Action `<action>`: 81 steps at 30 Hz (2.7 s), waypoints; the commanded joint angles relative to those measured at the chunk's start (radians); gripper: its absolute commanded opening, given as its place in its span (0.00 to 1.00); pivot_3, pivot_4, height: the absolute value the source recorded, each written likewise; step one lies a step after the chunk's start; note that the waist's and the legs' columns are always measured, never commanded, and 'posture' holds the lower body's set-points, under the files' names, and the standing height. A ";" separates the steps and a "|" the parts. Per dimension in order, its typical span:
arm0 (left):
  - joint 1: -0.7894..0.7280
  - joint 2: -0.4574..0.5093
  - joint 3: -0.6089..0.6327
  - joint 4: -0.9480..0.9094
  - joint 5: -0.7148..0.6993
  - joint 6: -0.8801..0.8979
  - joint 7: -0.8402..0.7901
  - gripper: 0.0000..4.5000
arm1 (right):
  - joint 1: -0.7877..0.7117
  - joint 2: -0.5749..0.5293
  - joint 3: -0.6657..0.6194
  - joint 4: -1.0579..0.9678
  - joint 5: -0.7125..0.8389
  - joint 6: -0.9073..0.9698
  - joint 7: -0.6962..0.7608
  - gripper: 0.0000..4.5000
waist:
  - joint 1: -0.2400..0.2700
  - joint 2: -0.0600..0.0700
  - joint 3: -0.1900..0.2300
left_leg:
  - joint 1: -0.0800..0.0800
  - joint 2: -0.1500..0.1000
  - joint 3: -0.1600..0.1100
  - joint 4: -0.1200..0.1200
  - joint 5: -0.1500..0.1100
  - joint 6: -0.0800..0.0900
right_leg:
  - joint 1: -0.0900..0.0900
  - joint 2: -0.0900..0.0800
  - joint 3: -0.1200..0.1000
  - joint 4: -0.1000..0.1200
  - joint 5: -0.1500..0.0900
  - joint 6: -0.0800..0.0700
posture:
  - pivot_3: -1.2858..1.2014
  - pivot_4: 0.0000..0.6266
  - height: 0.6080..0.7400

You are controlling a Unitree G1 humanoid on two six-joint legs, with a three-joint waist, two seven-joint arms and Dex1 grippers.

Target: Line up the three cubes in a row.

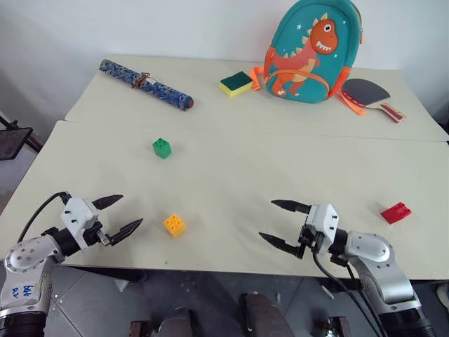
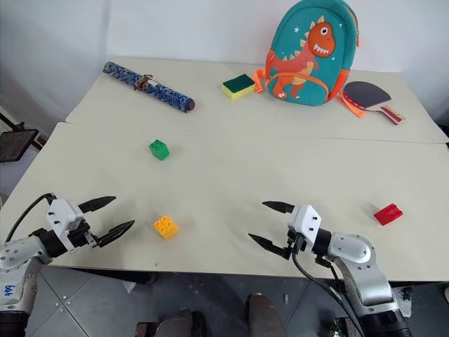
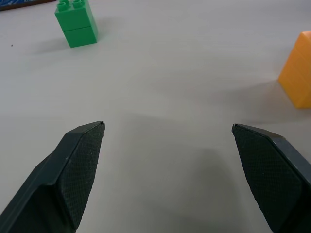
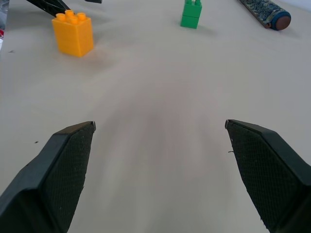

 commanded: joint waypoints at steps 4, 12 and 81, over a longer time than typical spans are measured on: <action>-0.034 -0.003 0.030 -0.009 -0.050 0.008 -0.002 0.99 | 0.027 -0.020 -0.041 -0.065 0.010 -0.013 -0.020 1.00 | 0.001 0.000 0.000 | 0.001 0.000 0.000 0.002 0.000 0.000 | 0.001 0.000 0.000 0.002 0.000 0.000 | 0.52 0.24 1.00; -0.215 -0.014 -0.136 -0.225 -0.122 0.211 -0.047 0.99 | 0.173 -0.021 -0.328 -0.279 0.128 0.111 -0.219 1.00 | 0.034 0.000 0.000 | -0.001 -0.001 0.000 0.004 0.000 0.000 | 0.001 -0.001 -0.002 0.003 0.000 -0.001 | 0.52 0.24 1.00; -0.460 -0.076 -0.355 -0.118 -0.024 0.225 -0.204 1.00 | -0.666 -0.248 0.306 0.218 -0.258 0.398 0.328 0.33 | 0.014 0.011 0.002 | -0.005 0.000 0.000 0.016 -0.002 0.003 | -0.003 0.002 -0.001 0.006 0.006 0.003 | 0.52 0.24 1.00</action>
